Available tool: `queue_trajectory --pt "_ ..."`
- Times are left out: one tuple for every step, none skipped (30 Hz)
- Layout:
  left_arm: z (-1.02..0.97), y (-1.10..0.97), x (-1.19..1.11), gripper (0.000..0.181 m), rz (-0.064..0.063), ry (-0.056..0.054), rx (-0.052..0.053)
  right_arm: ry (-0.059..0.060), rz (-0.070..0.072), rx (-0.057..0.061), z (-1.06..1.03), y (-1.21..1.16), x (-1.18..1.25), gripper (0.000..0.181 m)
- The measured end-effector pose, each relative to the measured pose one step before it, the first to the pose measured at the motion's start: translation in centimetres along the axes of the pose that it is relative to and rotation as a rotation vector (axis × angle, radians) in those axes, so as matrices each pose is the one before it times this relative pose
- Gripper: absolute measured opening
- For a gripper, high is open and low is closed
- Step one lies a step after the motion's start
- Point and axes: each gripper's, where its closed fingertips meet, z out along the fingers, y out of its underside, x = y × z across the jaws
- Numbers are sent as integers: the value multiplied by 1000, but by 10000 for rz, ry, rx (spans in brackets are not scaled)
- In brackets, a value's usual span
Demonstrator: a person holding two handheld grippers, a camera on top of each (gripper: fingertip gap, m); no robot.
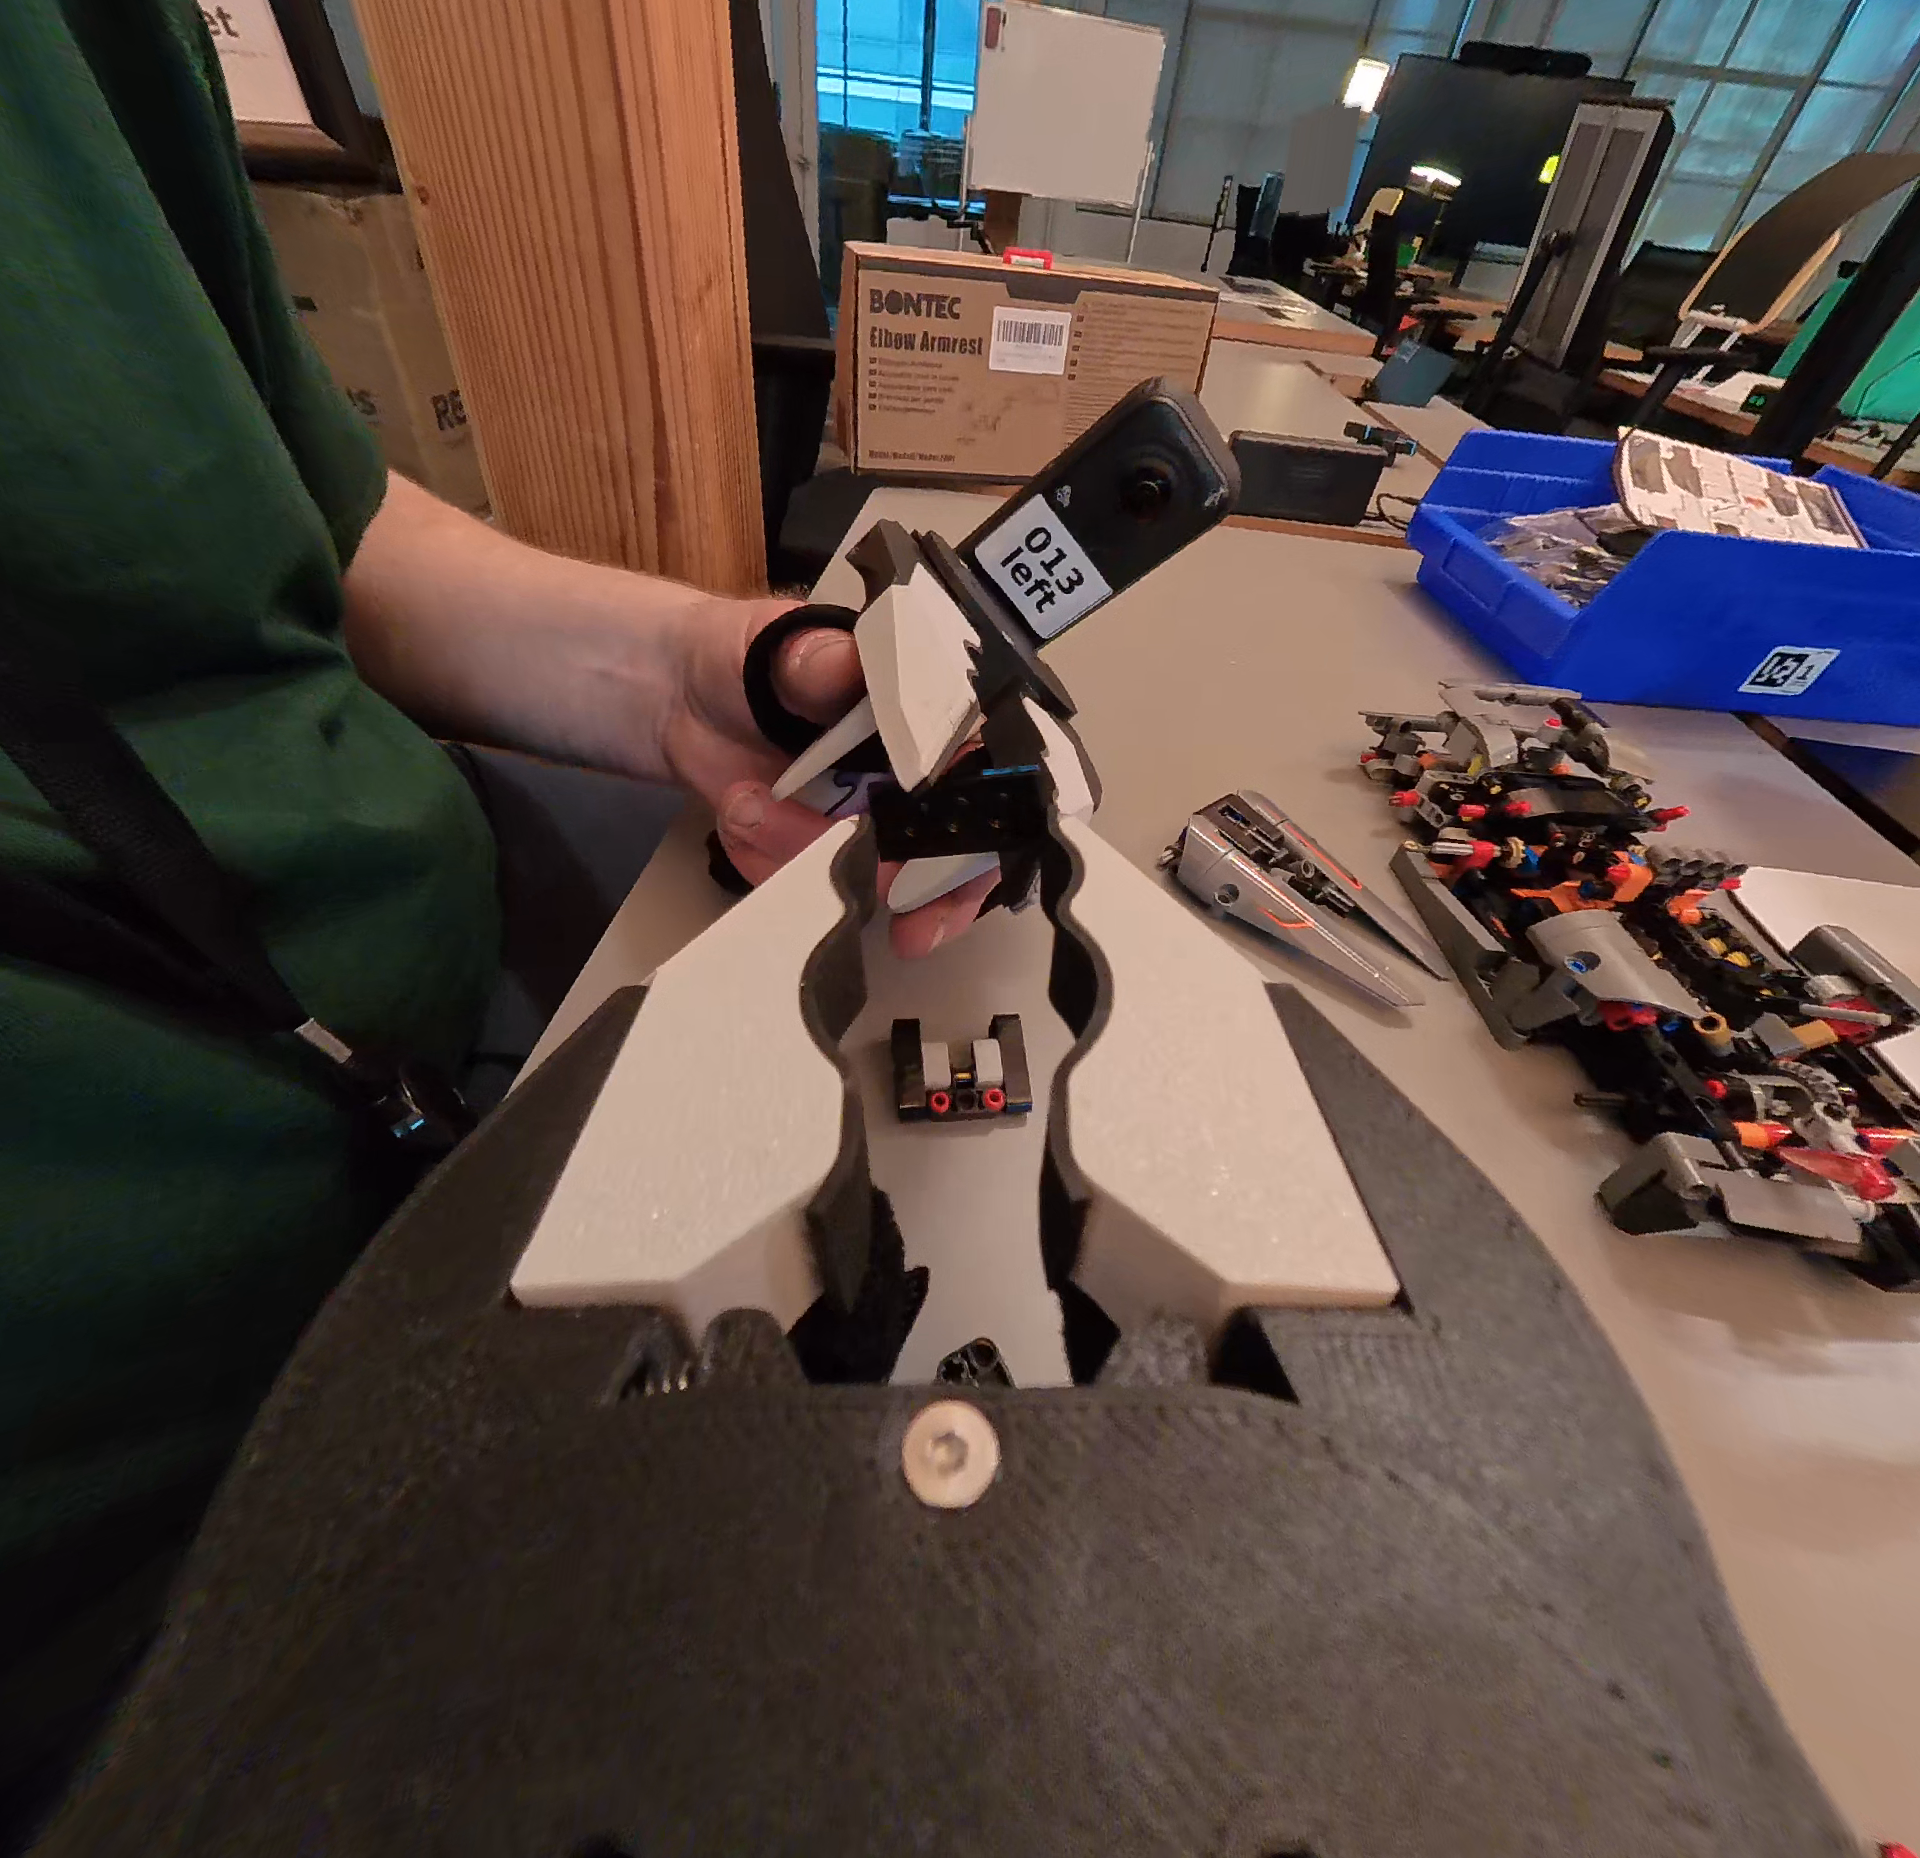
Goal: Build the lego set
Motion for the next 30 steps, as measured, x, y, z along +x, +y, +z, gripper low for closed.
queue_trajectory --pt "-75 -108 1 23 46 -28 0 23 -12 23 -67 -54 11 30" --pt "-120 -145 -56 24 10 -72 30 28 -29 -5 -64 1 9 30" --pt "-132 -201 46 26 -26 0 76 58 -58 -16 -72 14 51 30" --pt "-101 -112 123 26 -59 67 53 39 -46 26 -82 -38 26 30" --pt "-14 1 41 25 -82 42 14 19 -1 62 -65 -72 26 30" --pt "79 157 -15 25 -79 31 -45 12 2 45 -18 -57 15 30" --pt "131 195 -7 24 -60 48 -51 -4 -30 4 24 -1 -15 30" --pt "136 86 34 22 -65 85 35 -19 -44 -21 78 41 -58 30" --pt "112 12 14 21 -101 64 76 6 -54 -6 38 14 -25 30" --pt "69 -5 51 20 -72 91 64 21 -50 23 -15 -44 16 29" --pt "22 -13 35 20 -47 69 35 -2 -13 11 -45 -30 -2 29" --pt "38 38 18 20 -2 18 -11 -2 -10 6 -26 -6 -16 29" --pt "30 2 -39 20 25 -41 -17 27 -29 -2 -19 20 16 30" --pt "22 -6 -59 20 31 -59 -17 47 -32 -20 -13 29 27 30" --pt "19 25 -19 20 13 -29 -29 32 -42 -24 -6 33 14 29" --pt "10 15 -57 19 4 -31 -13 29 -53 -28 -18 50 15 29" --pt "-11 2 -139 19 -24 -52 7 37 -39 -51 -1 106 73 29" --pt "-10 -23 -105 19 -50 -11 14 24 -10 -38 8 85 76 29" --pt "18 -76 24 19 -43 51 38 5 16 14 -10 -19 46 29" --pt "32 -100 46 19 -24 20 31 23 -7 20 -13 -72 54 29" --pt "27 -43 -61 20 14 -70 -20 50 -75 -50 -6 -7 53 29" --pt "9 18 -71 19 66 -111 -62 52 -95 -111 -3 56 43 29" --pt "-17 8 -27 19 52 -80 -49 31 -52 -104 28 26 16 29" --pt "-53 -32 43 19 -10 -20 -13 34 -35 -79 52 -24 -1 29" --pt "-70 -56 86 19 30 6 20 56 -73 -67 92 -81 -8 29" --pt "-117 -49 32 18 60 -37 23 73 -101 -105 120 -47 5 30" --pt "-136 -61 -51 18 43 -82 33 89 -111 -156 157 -3 45 30" --pt "-142 -65 -23 18 -3 -44 35 83 -126 -162 158 -3 47 30" --pt "-145 -71 25 17 -6 0 29 70 -118 -135 164 -39 44 30" --pt "-166 -107 -45 17 8 -51 36 72 -103 -148 183 -28 65 30"
